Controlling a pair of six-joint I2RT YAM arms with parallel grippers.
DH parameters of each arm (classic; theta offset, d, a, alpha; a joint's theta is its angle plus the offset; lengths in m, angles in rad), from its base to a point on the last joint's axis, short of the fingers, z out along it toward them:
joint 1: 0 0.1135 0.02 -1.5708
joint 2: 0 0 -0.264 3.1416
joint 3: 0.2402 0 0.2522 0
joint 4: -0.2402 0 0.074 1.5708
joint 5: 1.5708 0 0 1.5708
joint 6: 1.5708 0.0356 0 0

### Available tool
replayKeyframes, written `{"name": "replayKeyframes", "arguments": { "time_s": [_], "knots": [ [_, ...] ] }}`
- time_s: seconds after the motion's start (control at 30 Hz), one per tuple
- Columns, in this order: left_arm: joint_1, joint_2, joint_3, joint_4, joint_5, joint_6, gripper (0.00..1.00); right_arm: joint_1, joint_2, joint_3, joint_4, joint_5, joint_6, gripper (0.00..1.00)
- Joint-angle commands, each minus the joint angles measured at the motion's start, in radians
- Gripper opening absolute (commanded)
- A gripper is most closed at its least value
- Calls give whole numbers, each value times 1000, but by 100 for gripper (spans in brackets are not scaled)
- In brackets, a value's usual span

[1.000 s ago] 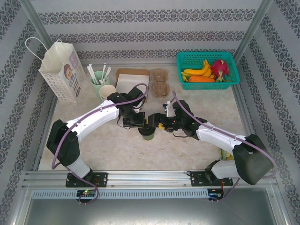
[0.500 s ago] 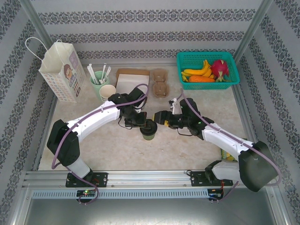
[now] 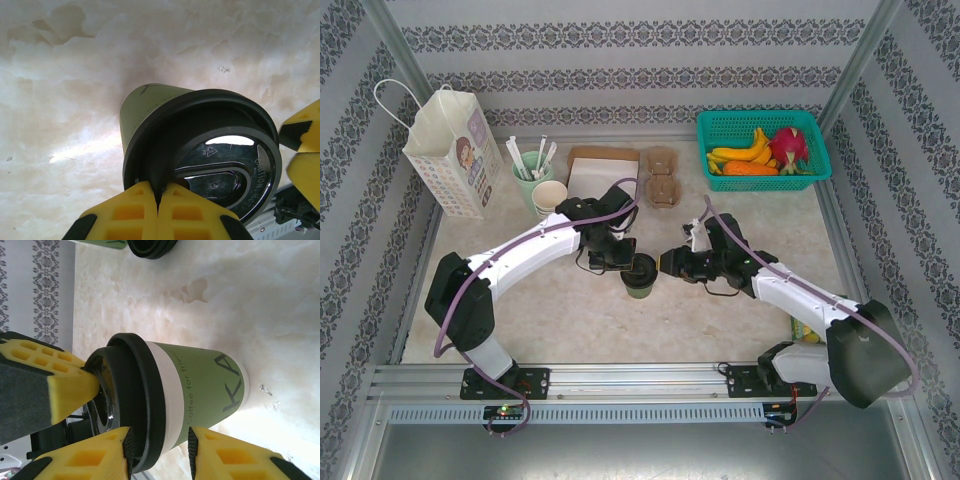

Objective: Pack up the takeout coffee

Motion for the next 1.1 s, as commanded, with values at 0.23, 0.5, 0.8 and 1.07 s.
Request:
{"name": "replayKeyframes", "arguments": {
  "time_s": [0.23, 0.5, 0.8, 1.07],
  "knots": [
    [-22, 48, -8, -51, -53, 22, 0, 42, 64, 40, 24, -25, -2, 26],
    [-19, 38, 18, -75, -158, 21, 0, 57, 128, 79, 43, 25, -4, 23],
    [-16, 70, 15, -56, -122, 21, 0, 60, 136, 89, -53, 103, -17, 22],
    [39, 136, -22, -85, -52, -18, 0, 46, 215, 85, -209, 215, 31, 21]
  ]
}}
